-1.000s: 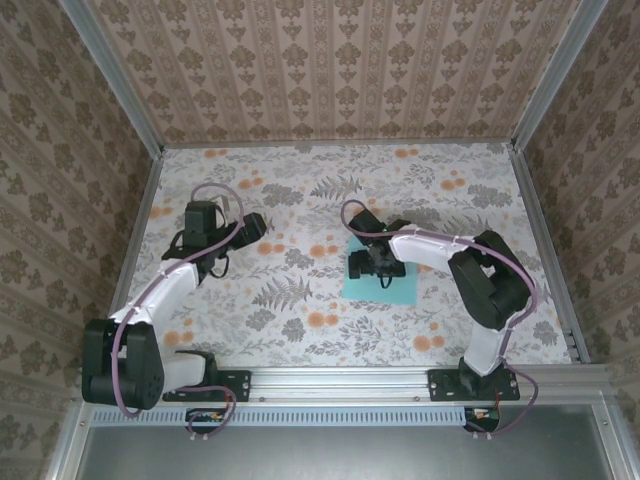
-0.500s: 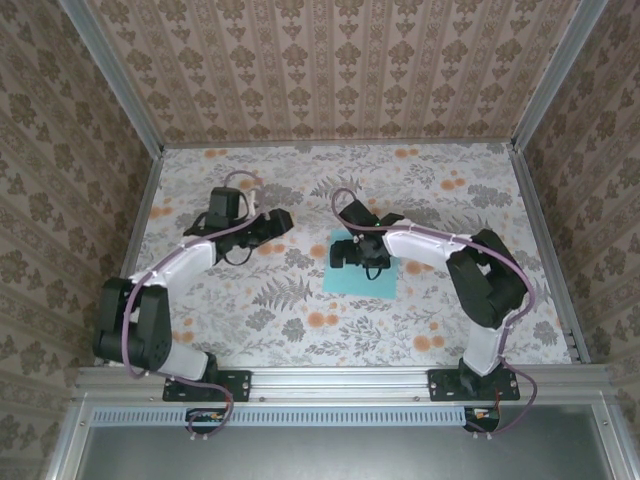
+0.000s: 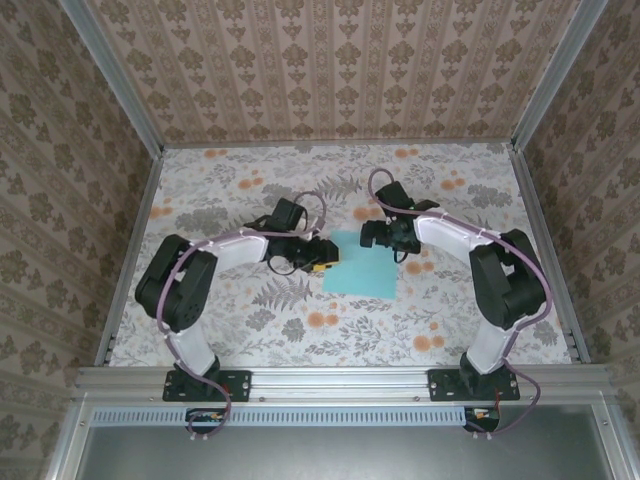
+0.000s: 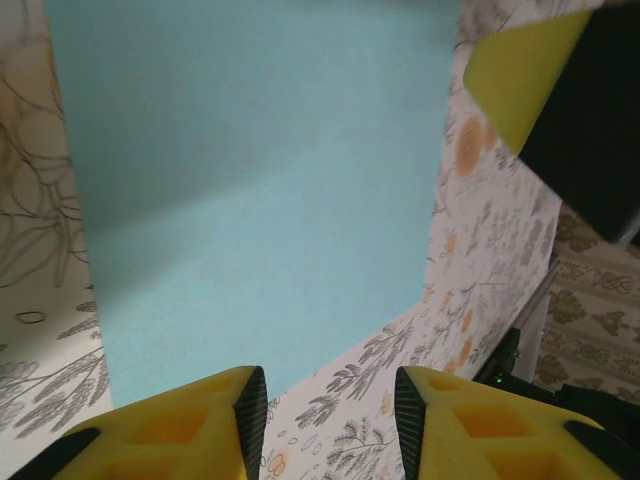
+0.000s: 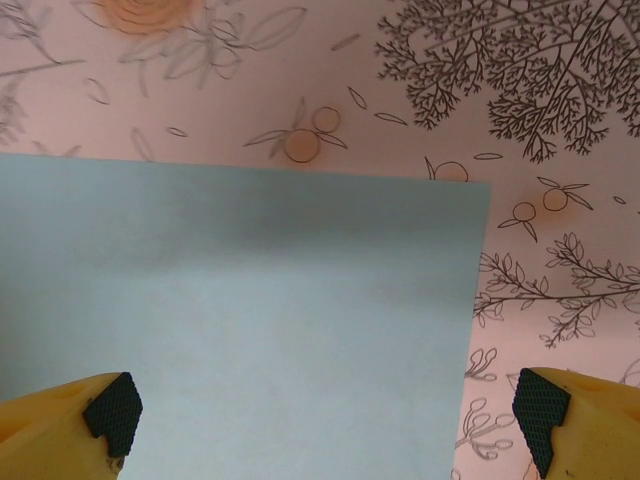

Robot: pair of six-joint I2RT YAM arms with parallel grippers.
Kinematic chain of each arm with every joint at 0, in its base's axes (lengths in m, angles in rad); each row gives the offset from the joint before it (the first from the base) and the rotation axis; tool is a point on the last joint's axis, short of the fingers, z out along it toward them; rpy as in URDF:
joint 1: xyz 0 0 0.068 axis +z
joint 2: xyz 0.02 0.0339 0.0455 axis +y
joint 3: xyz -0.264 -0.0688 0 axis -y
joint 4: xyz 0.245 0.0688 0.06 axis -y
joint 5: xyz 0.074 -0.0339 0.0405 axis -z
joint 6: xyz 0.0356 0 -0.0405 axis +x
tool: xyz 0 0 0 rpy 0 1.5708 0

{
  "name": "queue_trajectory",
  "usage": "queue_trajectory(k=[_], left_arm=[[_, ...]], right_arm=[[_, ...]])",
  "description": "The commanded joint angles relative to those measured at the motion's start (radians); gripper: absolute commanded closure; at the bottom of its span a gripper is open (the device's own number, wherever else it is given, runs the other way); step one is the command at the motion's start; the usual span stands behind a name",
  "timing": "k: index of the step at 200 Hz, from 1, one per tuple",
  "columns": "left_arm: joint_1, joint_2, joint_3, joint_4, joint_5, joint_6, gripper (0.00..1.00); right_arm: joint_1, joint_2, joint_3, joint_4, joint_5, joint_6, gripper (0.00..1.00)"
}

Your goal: Fold a paper plane with a square sheet of paper (fold left side to right side)

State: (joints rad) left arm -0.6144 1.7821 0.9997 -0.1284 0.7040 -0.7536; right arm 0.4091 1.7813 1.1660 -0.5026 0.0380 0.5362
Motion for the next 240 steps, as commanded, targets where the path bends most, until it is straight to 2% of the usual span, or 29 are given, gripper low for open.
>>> queue_trajectory(k=[1,39,105,196,219,240], left_arm=[[-0.021,0.03,0.031,-0.014,0.013,-0.03,0.61],[-0.032,0.076,0.036,-0.028,0.0,-0.029,0.66],[-0.038,0.135,0.032,-0.072,-0.054,0.002,0.74],[-0.044,0.17,0.045,-0.096,-0.098,0.022,0.76],[-0.044,0.166,0.049,-0.087,-0.101,0.019,0.77],[-0.041,0.159,0.057,-0.076,-0.097,0.017,0.77]], right_arm=[[-0.003,0.056,0.037,-0.005,0.019,-0.03,0.01],[-0.004,0.111,0.065,-0.007,0.019,-0.033,0.0],[0.014,0.113,0.026,-0.013,-0.035,-0.023,0.0],[0.103,0.059,-0.023,-0.029,-0.098,0.02,0.04],[0.116,0.04,-0.035,-0.03,-0.118,0.022,0.11],[0.119,0.034,-0.035,-0.052,-0.133,0.014,0.21]])
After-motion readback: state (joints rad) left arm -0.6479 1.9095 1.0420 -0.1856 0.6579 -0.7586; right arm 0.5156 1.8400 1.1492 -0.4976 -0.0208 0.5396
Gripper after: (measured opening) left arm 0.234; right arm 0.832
